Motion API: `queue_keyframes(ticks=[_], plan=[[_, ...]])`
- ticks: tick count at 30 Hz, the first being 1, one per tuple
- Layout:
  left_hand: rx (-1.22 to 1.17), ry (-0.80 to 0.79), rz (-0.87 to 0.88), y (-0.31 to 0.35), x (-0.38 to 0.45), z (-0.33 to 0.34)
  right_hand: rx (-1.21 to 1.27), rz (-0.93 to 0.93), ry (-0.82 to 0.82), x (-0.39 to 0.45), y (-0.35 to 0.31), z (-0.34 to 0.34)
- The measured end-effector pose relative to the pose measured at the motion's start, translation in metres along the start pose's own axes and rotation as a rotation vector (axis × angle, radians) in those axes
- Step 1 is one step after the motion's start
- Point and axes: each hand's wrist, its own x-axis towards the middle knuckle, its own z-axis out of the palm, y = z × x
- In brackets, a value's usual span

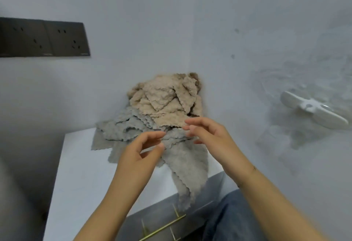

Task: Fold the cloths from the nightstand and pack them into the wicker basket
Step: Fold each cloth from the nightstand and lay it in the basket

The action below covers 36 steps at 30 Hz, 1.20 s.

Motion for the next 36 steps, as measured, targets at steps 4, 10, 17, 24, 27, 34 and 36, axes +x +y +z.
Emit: queue_keyframes(ticks=[4, 10, 17, 24, 27, 34, 36], plan=[[0.124, 0.019, 0.026, -0.003, 0.033, -0.006, -0.073, -0.033, 0.028, 0.050, 0.003, 0.005], [0.321, 0.022, 0.144, -0.001, 0.085, -0.010, -0.123, -0.176, 0.136, 0.097, 0.014, 0.010], [0.663, 0.006, 0.426, 0.024, 0.170, 0.013, 0.161, -0.103, 0.235, 0.114, 0.028, 0.005], [0.896, -0.185, 0.302, 0.015, 0.246, 0.022, -0.095, -0.252, 0.349, 0.134, 0.039, -0.003], [0.837, -0.205, 0.339, 0.005, 0.246, 0.020, -0.156, -0.290, 0.337, 0.137, 0.042, -0.002], [0.636, -0.125, 0.537, 0.009, 0.202, 0.003, -0.342, -0.466, 0.303, 0.136, 0.039, -0.005], [0.636, -0.143, 0.554, 0.014, 0.184, -0.007, -0.363, -0.513, 0.292, 0.131, 0.038, 0.000]])
